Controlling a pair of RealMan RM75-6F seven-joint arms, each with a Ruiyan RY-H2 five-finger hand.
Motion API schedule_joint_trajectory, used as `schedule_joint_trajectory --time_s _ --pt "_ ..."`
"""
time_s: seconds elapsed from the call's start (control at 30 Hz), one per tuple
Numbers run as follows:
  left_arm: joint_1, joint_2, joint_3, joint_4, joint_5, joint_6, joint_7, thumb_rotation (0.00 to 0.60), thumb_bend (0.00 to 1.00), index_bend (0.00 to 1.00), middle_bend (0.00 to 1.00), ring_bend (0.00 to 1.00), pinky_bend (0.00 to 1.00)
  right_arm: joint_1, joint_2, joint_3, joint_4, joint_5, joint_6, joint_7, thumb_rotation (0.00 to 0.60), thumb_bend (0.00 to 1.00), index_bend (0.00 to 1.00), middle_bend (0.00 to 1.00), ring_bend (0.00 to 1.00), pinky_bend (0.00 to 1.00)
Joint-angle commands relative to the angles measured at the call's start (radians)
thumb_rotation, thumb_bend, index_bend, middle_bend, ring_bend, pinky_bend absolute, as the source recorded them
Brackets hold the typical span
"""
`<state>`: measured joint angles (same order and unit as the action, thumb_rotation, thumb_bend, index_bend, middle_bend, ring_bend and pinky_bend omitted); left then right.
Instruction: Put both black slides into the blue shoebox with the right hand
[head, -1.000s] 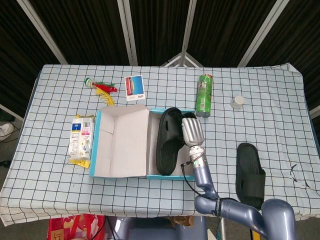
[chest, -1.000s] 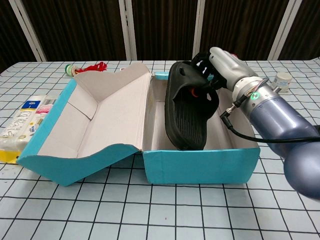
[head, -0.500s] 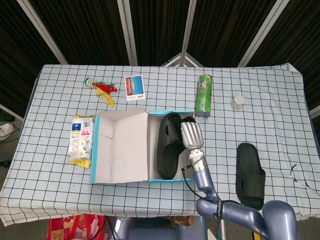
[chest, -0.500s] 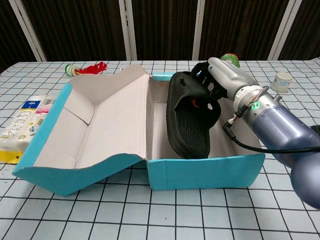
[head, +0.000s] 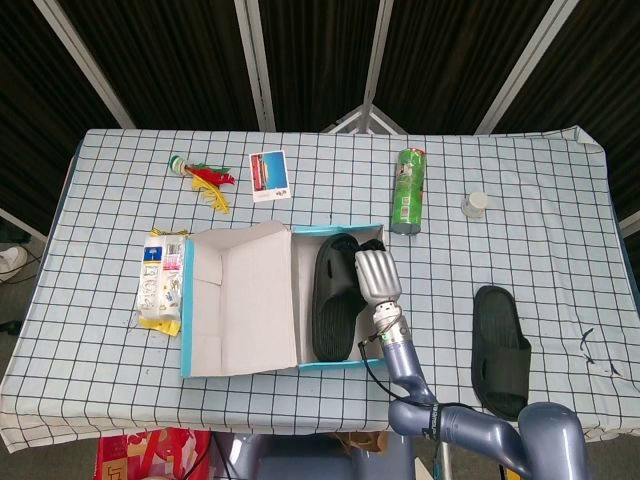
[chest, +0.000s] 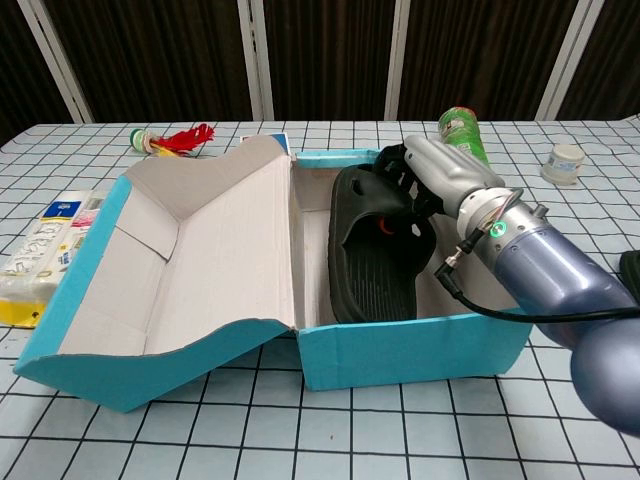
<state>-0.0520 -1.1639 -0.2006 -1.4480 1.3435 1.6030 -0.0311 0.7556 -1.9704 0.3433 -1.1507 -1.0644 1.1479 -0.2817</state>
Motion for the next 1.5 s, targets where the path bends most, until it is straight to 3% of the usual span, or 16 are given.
schedule_joint_trajectory --time_s 0.03,0.37,0.47,0.7,1.07,1.27,1.5 --pt "0.000 0.000 0.000 0.000 0.000 0.000 0.001 0.600 0.73 0.15 0.04 0.00 0.00 0.000 -0.005 0.004 -0.001 0.024 -0.011 -0.034 0.600 0.56 0.60 0.58 0.58 0.24" --pt "0.000 0.000 0.000 -0.001 0.000 -0.001 0.003 0.600 0.73 0.15 0.04 0.00 0.00 0.007 -0.004 0.030 -0.030 0.082 -0.004 -0.148 0.600 0.56 0.60 0.58 0.57 0.24" --pt "0.000 0.000 0.000 -0.002 0.000 -0.001 0.005 0.600 0.73 0.15 0.04 0.00 0.00 0.010 0.004 0.037 -0.054 0.121 -0.010 -0.206 0.600 0.54 0.56 0.52 0.51 0.22" --pt "-0.001 -0.001 0.001 -0.002 0.001 -0.001 0.007 0.600 0.73 0.15 0.04 0.00 0.00 0.023 0.040 0.058 -0.139 0.219 -0.009 -0.350 0.600 0.41 0.43 0.37 0.35 0.15" --pt "-0.001 -0.001 0.003 -0.003 0.004 -0.001 0.005 0.600 0.73 0.15 0.04 0.00 0.00 0.052 0.054 0.109 -0.222 0.321 0.051 -0.464 0.600 0.39 0.38 0.31 0.29 0.14" --pt "-0.001 -0.001 0.003 -0.004 0.005 -0.001 0.006 0.600 0.73 0.15 0.04 0.00 0.00 0.075 0.067 0.120 -0.266 0.418 0.071 -0.562 0.600 0.31 0.29 0.20 0.20 0.08" --pt "0.000 0.000 0.003 -0.003 0.005 -0.001 0.004 0.600 0.73 0.15 0.04 0.00 0.00 0.101 0.093 0.121 -0.321 0.520 0.076 -0.650 0.600 0.14 0.16 0.09 0.13 0.05"
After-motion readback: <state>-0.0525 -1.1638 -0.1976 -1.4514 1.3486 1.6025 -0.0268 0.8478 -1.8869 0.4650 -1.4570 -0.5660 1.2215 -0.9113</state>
